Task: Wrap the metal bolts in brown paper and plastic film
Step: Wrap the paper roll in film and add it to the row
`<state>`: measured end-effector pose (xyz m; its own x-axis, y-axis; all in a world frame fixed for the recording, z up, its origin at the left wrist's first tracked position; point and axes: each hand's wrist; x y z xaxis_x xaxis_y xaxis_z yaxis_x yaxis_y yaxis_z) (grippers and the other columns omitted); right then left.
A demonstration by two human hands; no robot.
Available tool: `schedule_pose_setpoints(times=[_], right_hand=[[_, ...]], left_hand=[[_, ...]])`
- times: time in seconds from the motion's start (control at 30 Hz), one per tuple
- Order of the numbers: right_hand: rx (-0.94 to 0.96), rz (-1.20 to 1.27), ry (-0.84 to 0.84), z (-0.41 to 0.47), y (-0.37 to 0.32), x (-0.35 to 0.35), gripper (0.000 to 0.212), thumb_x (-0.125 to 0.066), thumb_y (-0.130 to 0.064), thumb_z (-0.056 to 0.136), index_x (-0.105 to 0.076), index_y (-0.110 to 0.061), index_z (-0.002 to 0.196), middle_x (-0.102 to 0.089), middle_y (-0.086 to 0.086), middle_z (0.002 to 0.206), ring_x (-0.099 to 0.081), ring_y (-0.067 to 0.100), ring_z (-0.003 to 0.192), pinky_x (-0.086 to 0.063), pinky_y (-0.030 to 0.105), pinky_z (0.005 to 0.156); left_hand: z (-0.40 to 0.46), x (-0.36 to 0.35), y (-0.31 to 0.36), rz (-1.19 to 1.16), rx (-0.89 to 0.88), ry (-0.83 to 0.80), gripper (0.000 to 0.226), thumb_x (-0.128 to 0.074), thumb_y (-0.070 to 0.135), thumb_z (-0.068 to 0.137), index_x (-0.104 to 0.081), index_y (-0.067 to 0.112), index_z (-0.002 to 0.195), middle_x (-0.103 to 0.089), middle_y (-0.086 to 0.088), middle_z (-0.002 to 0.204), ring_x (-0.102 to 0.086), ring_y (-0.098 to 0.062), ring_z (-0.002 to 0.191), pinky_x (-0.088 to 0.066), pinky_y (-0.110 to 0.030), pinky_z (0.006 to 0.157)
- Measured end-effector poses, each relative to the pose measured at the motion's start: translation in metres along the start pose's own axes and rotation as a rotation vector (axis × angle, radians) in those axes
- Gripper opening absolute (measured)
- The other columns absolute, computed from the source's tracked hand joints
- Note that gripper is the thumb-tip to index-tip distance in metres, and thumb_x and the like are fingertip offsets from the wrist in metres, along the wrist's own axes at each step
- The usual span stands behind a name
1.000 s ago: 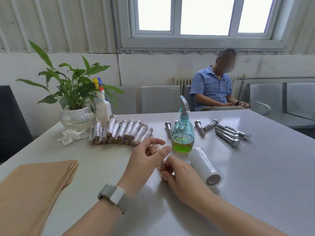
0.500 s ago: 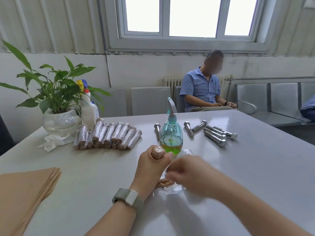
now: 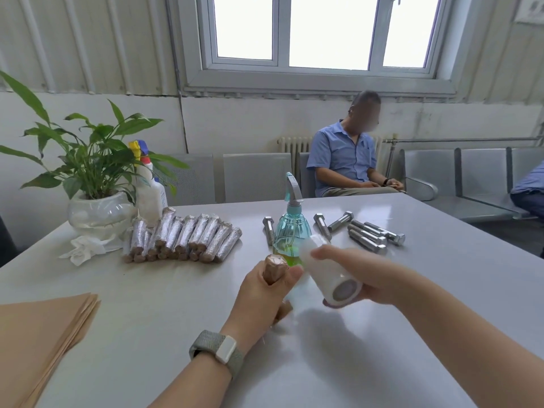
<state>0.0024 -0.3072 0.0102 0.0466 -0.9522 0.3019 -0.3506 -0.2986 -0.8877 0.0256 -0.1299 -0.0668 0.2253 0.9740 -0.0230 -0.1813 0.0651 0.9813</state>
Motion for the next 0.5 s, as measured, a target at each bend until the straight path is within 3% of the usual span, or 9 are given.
schedule_pose_setpoints(times=[0.1, 0.2, 0.4, 0.5], right_hand=[[0.027, 0.071, -0.076, -0.007, -0.015, 0.003, 0.042, -0.074, -0.038, 0.082, -0.058, -0.01, 0.108, -0.06, 0.014, 0.09, -0.067, 0.026, 0.06, -0.061, 0.043, 0.068], [0.03, 0.034, -0.101, -0.008, -0.024, 0.001, 0.04, -0.073, -0.04, 0.082, -0.056, -0.013, 0.106, -0.061, 0.016, 0.097, -0.07, 0.027, 0.063, -0.06, 0.038, 0.067], [0.02, 0.002, -0.072, -0.009, -0.032, 0.005, 0.043, -0.074, -0.041, 0.081, -0.055, -0.013, 0.107, -0.059, 0.017, 0.1, -0.07, 0.025, 0.06, -0.058, 0.033, 0.058], [0.031, -0.011, -0.064, -0.01, -0.034, 0.004, 0.041, -0.073, -0.041, 0.082, -0.056, -0.013, 0.107, -0.06, 0.016, 0.101, -0.068, 0.024, 0.063, -0.059, 0.033, 0.058]], left_hand=[[0.0, -0.001, -0.001, 0.021, -0.029, -0.016, 0.047, -0.075, 0.068, 0.06, -0.07, 0.027, 0.082, -0.06, 0.003, 0.074, -0.056, -0.017, 0.066, -0.049, -0.025, 0.059], [-0.001, 0.0, 0.0, -0.028, -0.048, -0.094, 0.048, -0.077, 0.068, 0.061, -0.068, 0.026, 0.082, -0.066, 0.002, 0.074, -0.067, -0.022, 0.064, -0.048, -0.022, 0.053], [-0.005, 0.002, -0.004, 0.152, -0.094, -0.139, 0.054, -0.056, 0.084, 0.068, -0.061, 0.038, 0.095, -0.053, 0.008, 0.051, -0.052, -0.013, 0.042, -0.056, -0.059, 0.069], [-0.011, 0.004, 0.004, 0.233, -0.1, -0.136, 0.065, -0.045, 0.088, 0.071, -0.058, 0.031, 0.1, -0.05, 0.012, 0.055, -0.047, -0.009, 0.04, -0.057, -0.055, 0.066]])
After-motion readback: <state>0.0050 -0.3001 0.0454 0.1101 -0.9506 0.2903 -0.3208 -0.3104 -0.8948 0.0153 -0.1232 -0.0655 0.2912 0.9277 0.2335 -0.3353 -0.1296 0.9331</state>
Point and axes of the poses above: each hand's wrist, its own z-axis towards the middle knuckle, its own x-axis out of the back of the hand, y = z × x
